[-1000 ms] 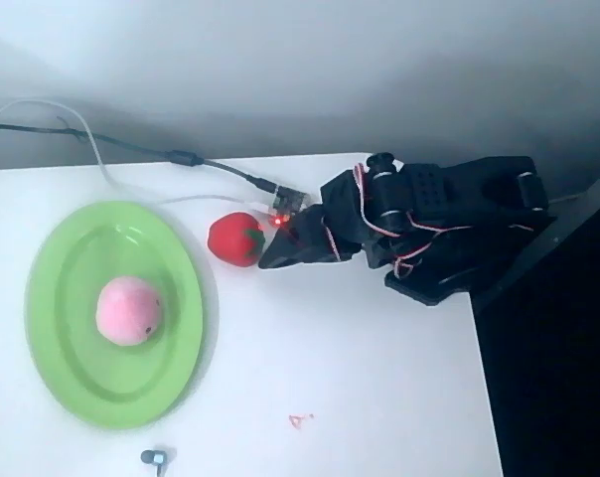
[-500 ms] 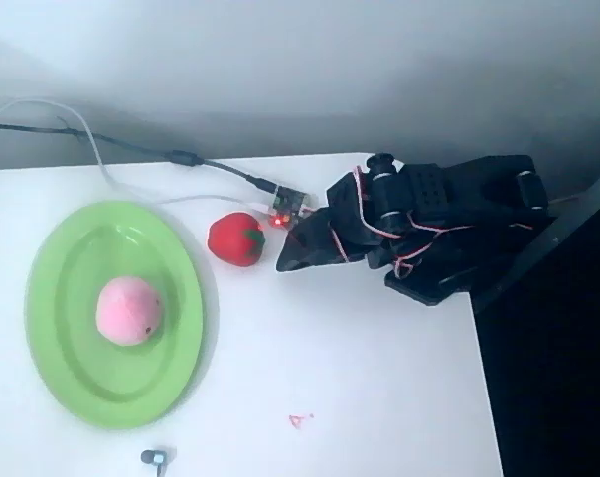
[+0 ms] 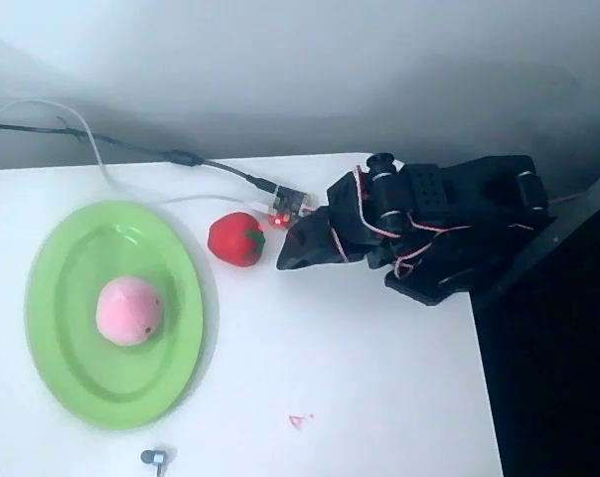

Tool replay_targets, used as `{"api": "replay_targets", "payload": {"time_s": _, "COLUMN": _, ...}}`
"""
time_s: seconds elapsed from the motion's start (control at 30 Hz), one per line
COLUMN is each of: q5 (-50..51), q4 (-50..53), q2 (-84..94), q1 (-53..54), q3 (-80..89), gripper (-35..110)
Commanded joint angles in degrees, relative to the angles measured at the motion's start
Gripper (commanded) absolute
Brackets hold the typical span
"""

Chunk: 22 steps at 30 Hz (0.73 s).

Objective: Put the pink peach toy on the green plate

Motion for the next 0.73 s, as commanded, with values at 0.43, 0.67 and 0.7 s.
{"api": "replay_targets", "payload": {"time_s": 0.43, "q5": -6.33, "q4": 1.76, "q2": 1.23, "q1": 4.31, "q3": 2.99, "gripper": 0}}
{"api": "replay_targets", "payload": {"time_s": 0.67, "q5": -6.5, "q4": 1.76, "q2": 1.23, "q1": 4.22, "q3": 2.99, "gripper": 1}}
{"api": "replay_targets", "payload": {"time_s": 0.7, "q5": -6.5, "q4": 1.76, "q2": 1.14, "q1": 3.96, "q3": 2.99, "gripper": 2}}
